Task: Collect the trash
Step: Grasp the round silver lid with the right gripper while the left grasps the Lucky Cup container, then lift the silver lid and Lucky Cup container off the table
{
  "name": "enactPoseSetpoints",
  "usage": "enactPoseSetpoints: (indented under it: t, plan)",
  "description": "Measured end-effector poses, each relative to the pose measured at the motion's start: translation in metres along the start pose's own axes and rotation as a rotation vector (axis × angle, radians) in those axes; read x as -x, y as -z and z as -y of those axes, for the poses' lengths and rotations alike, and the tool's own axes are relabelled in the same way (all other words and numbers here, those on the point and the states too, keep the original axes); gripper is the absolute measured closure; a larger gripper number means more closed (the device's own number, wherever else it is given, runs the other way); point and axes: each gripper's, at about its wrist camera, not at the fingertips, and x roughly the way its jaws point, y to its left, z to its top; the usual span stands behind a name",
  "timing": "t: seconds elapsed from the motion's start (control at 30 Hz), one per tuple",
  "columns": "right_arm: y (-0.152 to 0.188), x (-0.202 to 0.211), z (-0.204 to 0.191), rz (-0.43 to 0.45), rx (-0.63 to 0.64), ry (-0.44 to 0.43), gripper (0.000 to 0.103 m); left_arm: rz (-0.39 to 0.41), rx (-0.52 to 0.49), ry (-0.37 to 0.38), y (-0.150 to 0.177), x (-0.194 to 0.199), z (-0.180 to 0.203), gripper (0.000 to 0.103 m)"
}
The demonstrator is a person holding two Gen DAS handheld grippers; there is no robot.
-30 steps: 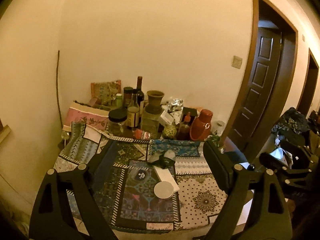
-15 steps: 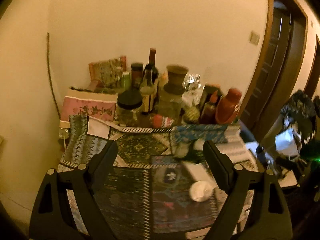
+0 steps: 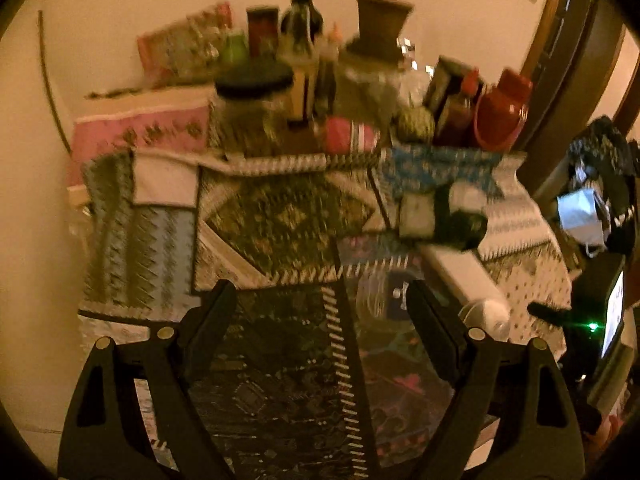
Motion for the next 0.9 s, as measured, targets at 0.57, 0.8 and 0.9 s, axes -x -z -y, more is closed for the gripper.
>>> enactPoseSetpoints:
  t: [0.57,0.8,0.9]
  plan:
    - [-0.002,-0.005,0.014,-0.008,-0.025,-0.029,0.032,-0.201,-0.141,0.103,0.02,-0.082,0.05,0.016]
    - [-0.006,0.021,0.047,0.04,-0.153,-0.096,0.032,-0.246,-0.19,0.07,0.017,-0.11,0.071,0.016]
    - [-0.007,0.031,0.061,0.06,-0.199,-0.109,0.032,-0.252,-0.225,0.043,0.019,-0.117,0.08,0.016]
